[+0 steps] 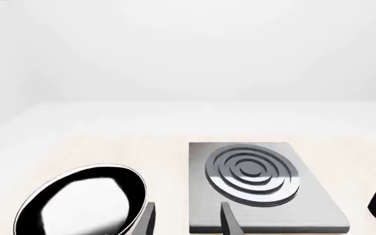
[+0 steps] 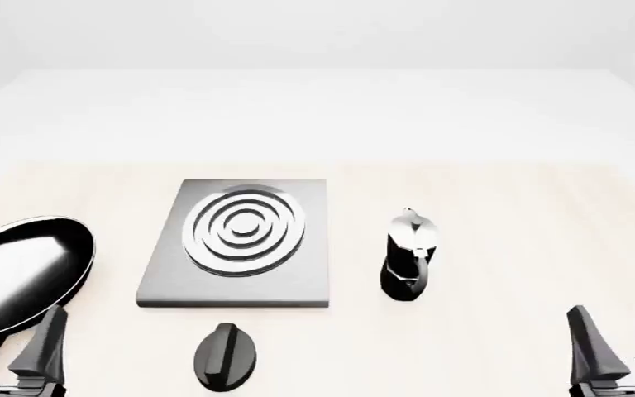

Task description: Turn on the stove and put the frying pan on it.

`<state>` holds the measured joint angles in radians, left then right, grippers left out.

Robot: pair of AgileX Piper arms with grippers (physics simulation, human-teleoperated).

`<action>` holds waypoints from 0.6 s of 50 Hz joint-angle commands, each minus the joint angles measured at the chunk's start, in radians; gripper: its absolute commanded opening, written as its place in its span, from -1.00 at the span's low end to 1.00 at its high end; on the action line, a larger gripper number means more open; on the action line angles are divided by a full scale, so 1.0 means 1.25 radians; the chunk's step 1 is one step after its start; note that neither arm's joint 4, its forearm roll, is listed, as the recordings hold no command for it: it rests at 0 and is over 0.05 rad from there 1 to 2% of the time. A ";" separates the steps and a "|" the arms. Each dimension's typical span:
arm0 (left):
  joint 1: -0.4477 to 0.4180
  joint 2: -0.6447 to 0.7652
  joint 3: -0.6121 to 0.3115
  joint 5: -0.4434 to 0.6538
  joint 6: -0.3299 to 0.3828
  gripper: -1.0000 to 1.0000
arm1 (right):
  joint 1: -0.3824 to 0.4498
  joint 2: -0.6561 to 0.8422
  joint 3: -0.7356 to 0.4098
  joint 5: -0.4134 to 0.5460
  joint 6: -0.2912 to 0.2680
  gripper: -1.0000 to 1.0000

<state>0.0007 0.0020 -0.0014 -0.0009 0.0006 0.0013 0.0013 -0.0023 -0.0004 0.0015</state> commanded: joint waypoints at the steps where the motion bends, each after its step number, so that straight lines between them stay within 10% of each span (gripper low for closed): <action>1: -0.003 0.006 -0.004 -0.002 0.002 1.00 | 0.014 0.002 -0.002 -0.001 -0.003 1.00; 30: -0.179 0.253 -0.048 0.009 -0.025 1.00 | 0.081 0.013 0.002 0.006 -0.020 1.00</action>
<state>-0.1277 0.1955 -0.0268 -0.0201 -0.0033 0.0759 0.0096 -0.0009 0.0061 -0.0180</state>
